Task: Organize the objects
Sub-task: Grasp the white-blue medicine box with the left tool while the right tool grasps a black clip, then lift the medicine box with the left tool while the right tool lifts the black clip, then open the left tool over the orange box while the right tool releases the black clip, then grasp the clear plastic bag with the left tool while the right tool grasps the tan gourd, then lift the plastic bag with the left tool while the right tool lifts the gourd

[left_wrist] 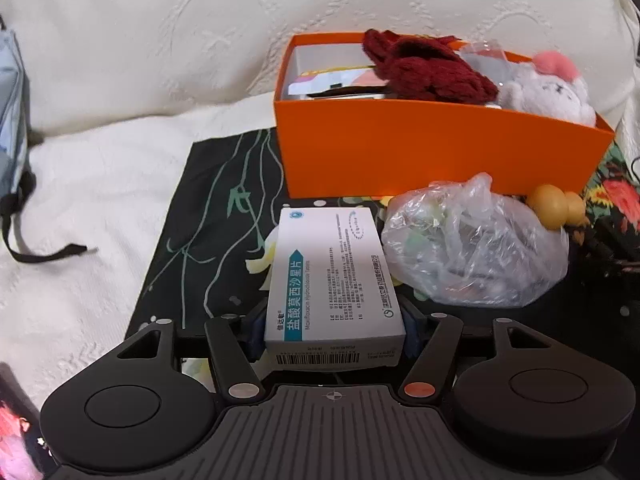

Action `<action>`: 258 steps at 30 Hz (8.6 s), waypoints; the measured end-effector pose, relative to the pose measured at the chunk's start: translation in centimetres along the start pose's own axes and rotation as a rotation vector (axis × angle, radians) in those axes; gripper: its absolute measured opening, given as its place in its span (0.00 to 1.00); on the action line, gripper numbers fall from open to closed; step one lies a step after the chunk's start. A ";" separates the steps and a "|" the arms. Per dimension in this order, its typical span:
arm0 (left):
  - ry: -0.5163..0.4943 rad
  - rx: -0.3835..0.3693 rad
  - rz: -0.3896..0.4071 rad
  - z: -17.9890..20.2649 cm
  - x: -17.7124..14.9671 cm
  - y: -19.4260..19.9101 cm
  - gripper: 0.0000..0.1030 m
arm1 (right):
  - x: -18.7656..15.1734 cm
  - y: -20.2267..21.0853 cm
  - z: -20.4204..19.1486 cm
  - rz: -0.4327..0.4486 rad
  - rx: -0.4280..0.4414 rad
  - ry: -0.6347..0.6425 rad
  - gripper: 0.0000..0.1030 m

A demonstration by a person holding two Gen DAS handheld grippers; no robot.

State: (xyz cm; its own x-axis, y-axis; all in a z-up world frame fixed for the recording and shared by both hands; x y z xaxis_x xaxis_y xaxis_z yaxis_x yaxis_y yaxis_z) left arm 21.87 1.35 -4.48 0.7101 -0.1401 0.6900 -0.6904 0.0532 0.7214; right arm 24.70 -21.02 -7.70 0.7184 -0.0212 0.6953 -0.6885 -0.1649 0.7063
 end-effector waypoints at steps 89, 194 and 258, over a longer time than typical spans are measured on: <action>-0.045 0.057 0.257 5.4 2.0 10.8 1.00 | -4.5 12.7 0.4 0.245 0.237 -0.025 0.59; -0.227 -0.178 0.080 9.1 -3.4 7.7 1.00 | -4.4 11.1 -3.6 0.015 0.218 0.629 0.84; -0.076 0.077 0.208 7.2 3.8 7.0 1.00 | -3.8 10.7 -0.4 0.214 0.366 -0.055 0.39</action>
State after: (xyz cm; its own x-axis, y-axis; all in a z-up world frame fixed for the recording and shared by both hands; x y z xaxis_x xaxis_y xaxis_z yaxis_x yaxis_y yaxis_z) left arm 18.78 -5.96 2.74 0.5409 -0.2085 0.8149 -0.8315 0.0138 0.5554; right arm 14.58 -22.32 -2.78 0.5739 -0.1444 0.8061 -0.7491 -0.4902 0.4456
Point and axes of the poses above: each gripper's, at about its wrist camera, not at the fingertips, and y roughly against the way its jaws point, z to its right, x to its top, the point moved 8 cm from there along -y, roughly the way its jaws point, and after that the axes turned 5 degrees about -y, right-handed, at the moved point
